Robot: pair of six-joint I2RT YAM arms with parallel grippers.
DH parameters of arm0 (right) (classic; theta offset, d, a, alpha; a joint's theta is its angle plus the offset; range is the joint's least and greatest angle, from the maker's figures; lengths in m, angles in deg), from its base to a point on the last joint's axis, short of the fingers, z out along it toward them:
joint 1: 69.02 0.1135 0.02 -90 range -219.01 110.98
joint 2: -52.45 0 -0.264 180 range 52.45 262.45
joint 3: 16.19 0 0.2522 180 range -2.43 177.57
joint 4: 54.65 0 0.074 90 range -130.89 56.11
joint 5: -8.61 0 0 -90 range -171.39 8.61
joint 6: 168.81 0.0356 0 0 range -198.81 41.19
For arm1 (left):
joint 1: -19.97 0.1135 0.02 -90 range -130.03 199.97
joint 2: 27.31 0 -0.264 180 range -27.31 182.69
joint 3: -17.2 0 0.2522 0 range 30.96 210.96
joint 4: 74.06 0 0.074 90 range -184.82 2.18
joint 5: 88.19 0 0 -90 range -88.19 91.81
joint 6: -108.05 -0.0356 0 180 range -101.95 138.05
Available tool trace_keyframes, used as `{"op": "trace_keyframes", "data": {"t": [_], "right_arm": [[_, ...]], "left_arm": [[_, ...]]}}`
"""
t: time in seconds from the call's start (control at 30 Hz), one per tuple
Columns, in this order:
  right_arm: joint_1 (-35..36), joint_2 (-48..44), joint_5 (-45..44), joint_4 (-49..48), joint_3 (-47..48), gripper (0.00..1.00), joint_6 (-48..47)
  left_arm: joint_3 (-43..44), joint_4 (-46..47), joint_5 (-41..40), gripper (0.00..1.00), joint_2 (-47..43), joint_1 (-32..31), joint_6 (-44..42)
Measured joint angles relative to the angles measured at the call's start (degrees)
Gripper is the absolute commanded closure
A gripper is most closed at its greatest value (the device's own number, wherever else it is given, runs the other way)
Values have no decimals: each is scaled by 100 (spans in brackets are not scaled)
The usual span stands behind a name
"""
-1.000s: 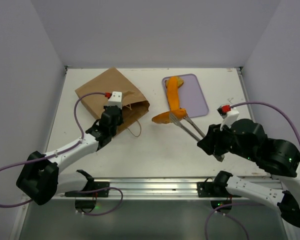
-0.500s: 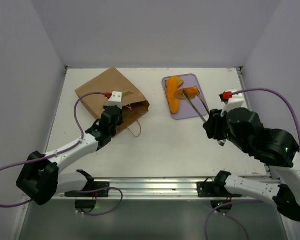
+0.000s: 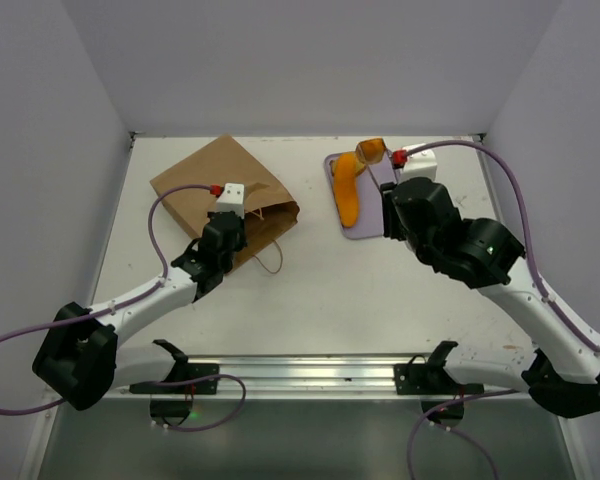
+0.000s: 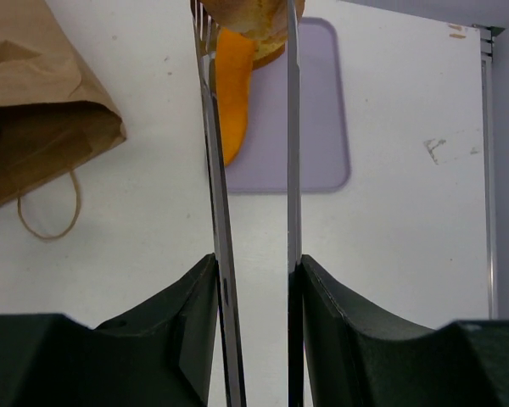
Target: Take the fake bread out of the paper bag
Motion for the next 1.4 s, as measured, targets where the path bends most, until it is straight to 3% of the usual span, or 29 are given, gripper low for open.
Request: {"op": "trace_keyframes", "data": {"t": [0.23, 0.4, 0.73, 1.1, 1.4], "right_arm": [[-1355, 210, 577, -988, -363, 100, -210], [-1875, 424, 999, -1585, -640, 100, -245], [-2297, 977, 1554, -2732, -994, 100, -247], [-2415, 1491, 1598, -3744, -1526, 100, -243], [-2415, 1554, 1613, -3936, -2052, 100, -107]], "left_arm": [[0, -7, 4, 100, 0, 0, 0], [0, -11, 7, 100, 0, 0, 0], [0, -15, 7, 100, 0, 0, 0], [9, -20, 7, 100, 0, 0, 0], [28, -37, 7, 100, 0, 0, 0]]}}
